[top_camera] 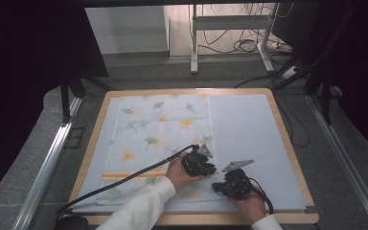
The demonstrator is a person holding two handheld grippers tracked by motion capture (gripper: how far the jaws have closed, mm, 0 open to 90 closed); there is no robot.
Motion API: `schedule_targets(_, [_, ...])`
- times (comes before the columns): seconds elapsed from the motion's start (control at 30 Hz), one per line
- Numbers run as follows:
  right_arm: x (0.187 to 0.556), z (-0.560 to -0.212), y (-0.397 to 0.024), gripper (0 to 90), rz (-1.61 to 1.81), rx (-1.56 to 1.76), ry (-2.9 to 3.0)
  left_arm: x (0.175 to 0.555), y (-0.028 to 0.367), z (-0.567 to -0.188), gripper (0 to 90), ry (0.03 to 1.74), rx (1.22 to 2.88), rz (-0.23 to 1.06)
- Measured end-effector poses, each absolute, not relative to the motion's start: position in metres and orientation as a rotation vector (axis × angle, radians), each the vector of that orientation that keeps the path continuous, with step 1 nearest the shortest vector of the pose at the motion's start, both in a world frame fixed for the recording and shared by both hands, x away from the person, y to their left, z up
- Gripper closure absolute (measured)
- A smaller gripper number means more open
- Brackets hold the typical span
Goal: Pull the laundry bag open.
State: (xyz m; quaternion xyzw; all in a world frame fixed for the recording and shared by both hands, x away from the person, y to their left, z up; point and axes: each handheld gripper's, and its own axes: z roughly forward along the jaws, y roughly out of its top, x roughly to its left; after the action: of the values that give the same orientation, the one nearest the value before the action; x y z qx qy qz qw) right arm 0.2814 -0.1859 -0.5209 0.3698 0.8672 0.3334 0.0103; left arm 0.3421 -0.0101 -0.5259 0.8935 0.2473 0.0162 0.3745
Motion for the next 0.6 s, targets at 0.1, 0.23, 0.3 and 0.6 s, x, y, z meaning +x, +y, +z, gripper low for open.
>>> schedule_targets(0.1, [0.2816,-0.5208,-0.1861,89.6,1.040,1.153,2.708,0.3397,-0.0120,-0.5243,83.4,0.628,2.301,0.058])
schedule_targets(0.23, [0.2816,-0.5209,-0.1866,89.6,1.043,1.163,2.704,0.3378,-0.0120,-0.5235,83.5,0.622,2.314,0.080])
schedule_targets(0.3, [0.2817,-0.5207,-0.1872,89.6,1.044,1.165,2.705,0.3378,-0.0116,-0.5234,83.5,0.622,2.314,0.078])
schedule_targets(0.6, [0.2890,-0.5179,-0.1916,89.5,1.040,1.212,2.648,0.3387,-0.0110,-0.5249,83.6,0.628,2.303,0.067])
